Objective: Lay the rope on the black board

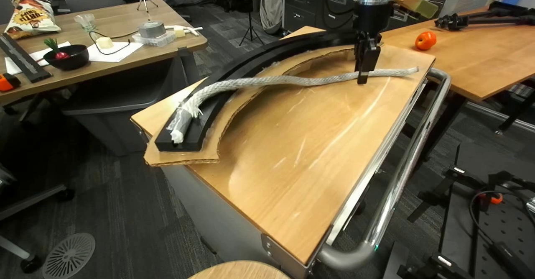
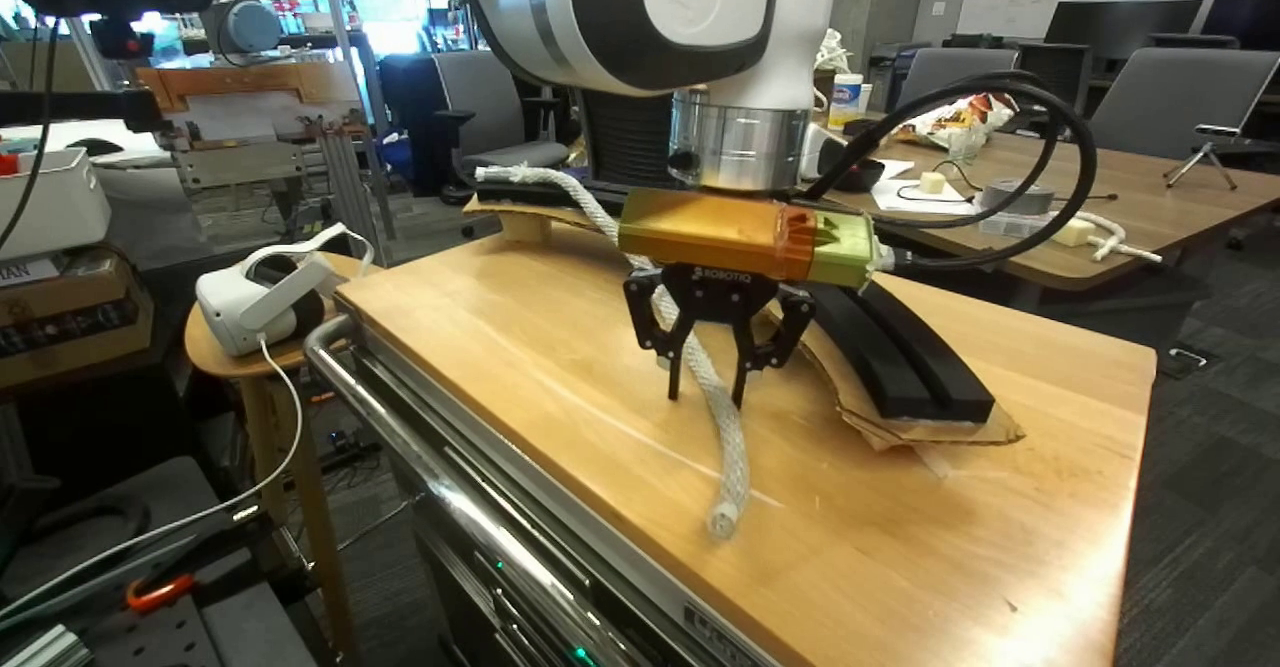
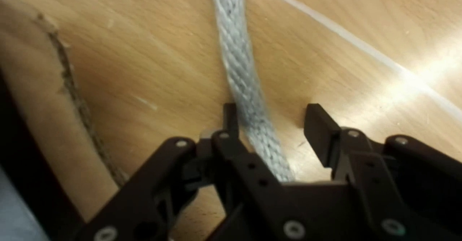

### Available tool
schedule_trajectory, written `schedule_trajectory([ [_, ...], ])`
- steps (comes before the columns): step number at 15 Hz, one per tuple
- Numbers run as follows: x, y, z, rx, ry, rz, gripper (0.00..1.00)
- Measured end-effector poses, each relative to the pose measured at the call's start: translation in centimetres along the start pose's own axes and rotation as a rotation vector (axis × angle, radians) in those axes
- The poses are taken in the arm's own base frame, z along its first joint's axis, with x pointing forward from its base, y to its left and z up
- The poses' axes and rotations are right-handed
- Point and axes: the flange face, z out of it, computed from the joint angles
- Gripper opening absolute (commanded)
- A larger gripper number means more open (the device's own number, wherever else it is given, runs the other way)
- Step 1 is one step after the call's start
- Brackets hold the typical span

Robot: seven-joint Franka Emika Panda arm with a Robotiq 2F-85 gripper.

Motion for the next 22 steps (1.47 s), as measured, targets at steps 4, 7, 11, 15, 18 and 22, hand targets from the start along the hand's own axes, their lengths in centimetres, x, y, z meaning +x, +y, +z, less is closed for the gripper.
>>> schedule_trajectory([
  [4,0.0,0.3,-0.2,-0.004,0.003,0.004,0.00],
  [7,0.3,0.3,-0.4,-0.007,0.006,-0.002,0.03],
  [11,1.6,0.3,-2.1,-0.068,0.015,-0.033,0.03],
  [15,4.3,-0.8,-7.3,-0.145,0.089,-0.082,0.03],
  [18,5.6,-1.7,-11.6,-0.197,0.156,-0.101,0.03],
  [22,6.6,-1.8,-15.8,-0.246,0.219,-0.107,0.03],
])
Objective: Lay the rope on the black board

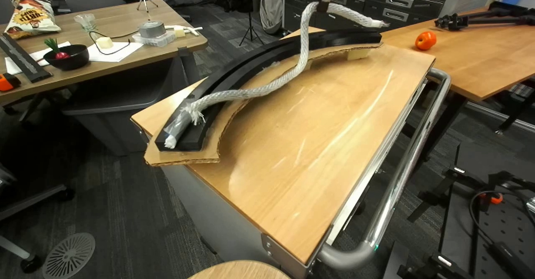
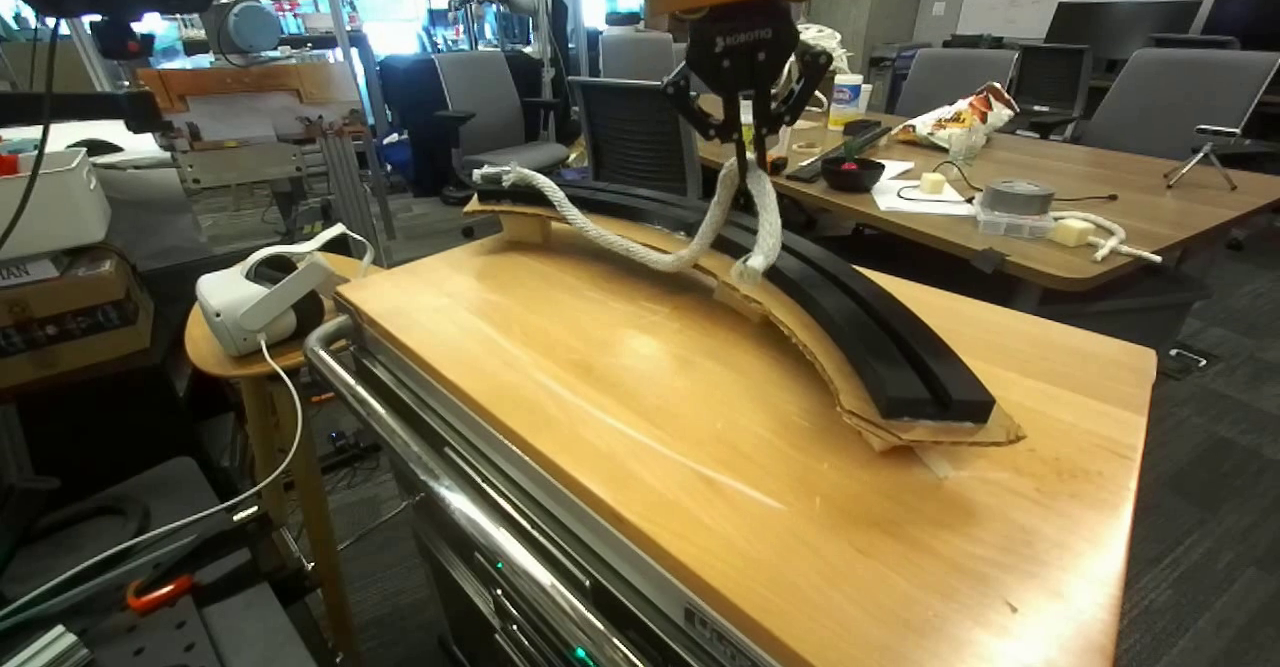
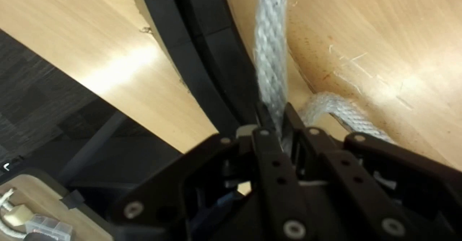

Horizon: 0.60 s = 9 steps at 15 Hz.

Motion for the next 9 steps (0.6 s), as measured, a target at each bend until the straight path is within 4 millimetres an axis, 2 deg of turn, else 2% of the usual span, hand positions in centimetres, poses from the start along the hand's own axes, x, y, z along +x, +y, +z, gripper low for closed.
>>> schedule_trajectory([
  [4,1.5,1.0,-2.5,-0.015,0.069,0.026,0.03],
  [9,3.5,2.0,-5.9,0.012,0.233,0.088,0.03],
])
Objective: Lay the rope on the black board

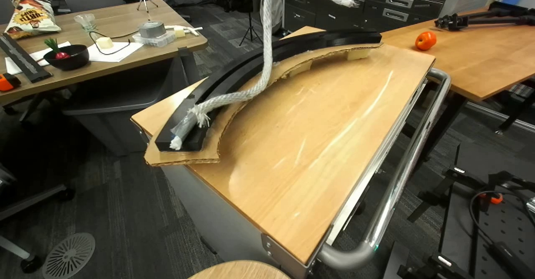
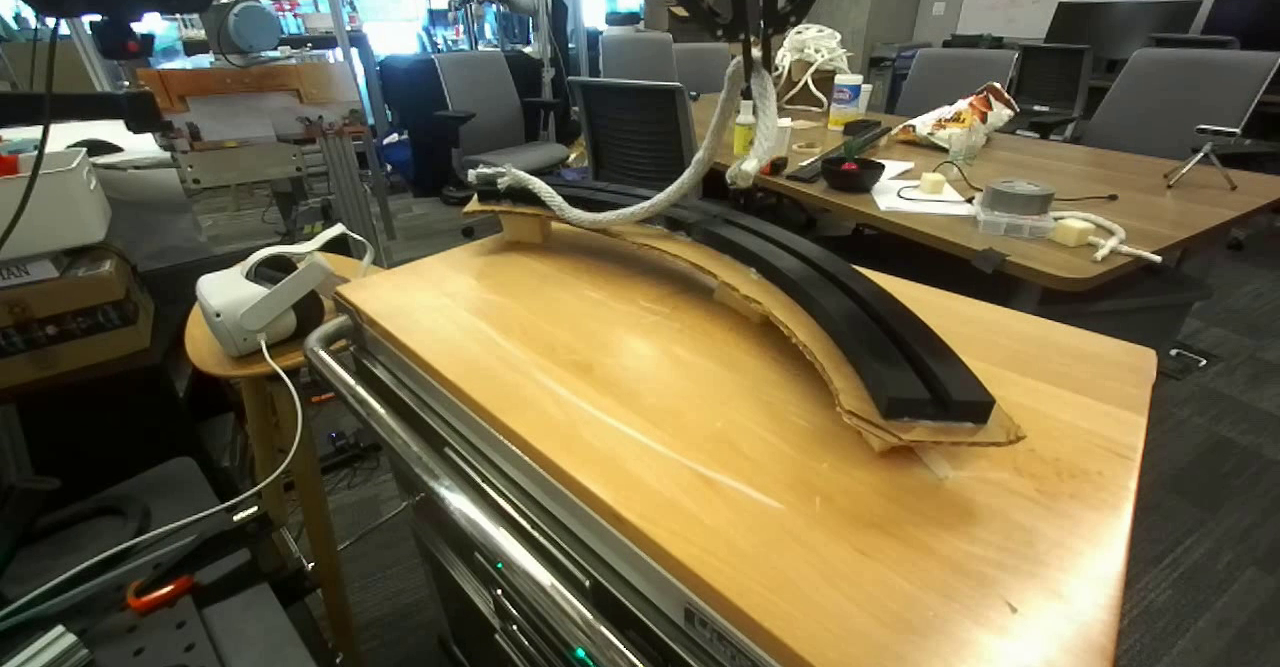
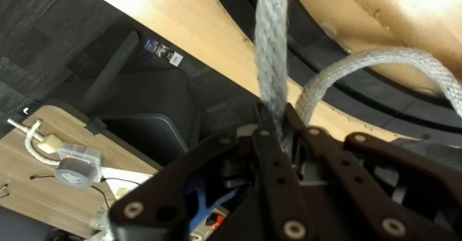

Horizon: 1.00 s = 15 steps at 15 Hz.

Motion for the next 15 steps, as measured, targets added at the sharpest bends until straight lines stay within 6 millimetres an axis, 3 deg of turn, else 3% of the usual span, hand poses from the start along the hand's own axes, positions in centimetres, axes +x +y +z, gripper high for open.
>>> schedule_trajectory([
  [9,2.7,0.9,-3.4,0.097,0.261,0.093,0.03],
  [12,2.7,1.1,-3.2,0.099,0.268,0.098,0.03],
  [15,2.2,1.5,-1.9,0.061,0.187,0.055,0.03],
])
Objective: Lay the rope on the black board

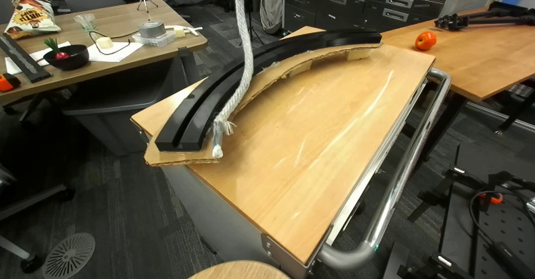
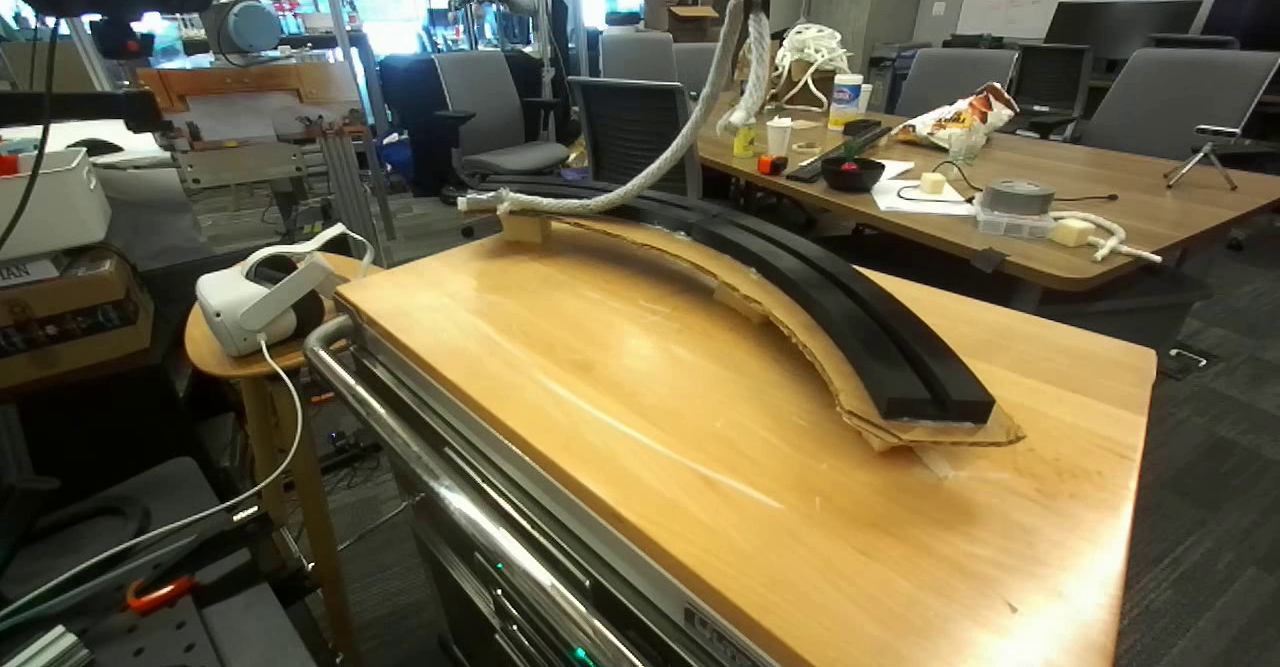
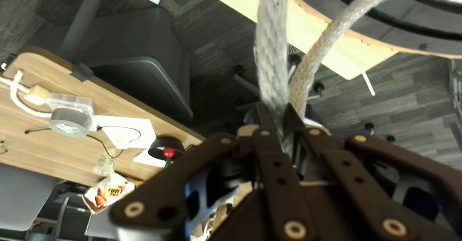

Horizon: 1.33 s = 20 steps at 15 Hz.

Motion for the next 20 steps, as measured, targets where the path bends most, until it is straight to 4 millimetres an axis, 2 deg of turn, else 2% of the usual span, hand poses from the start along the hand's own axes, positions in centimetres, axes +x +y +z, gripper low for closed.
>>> schedule_trajectory([
  [6,-1.1,0.1,5.3,-0.053,-0.201,-0.070,0.03],
  [11,-1.8,0.6,7.3,-0.077,-0.336,-0.085,0.03],
  [13,-2.7,0.3,7.2,0.006,-0.432,-0.065,0.03],
  [15,-3.7,0.3,6.3,0.093,-0.518,-0.048,0.03],
  [20,-6.1,2.0,3.4,0.218,-0.638,-0.020,0.03],
])
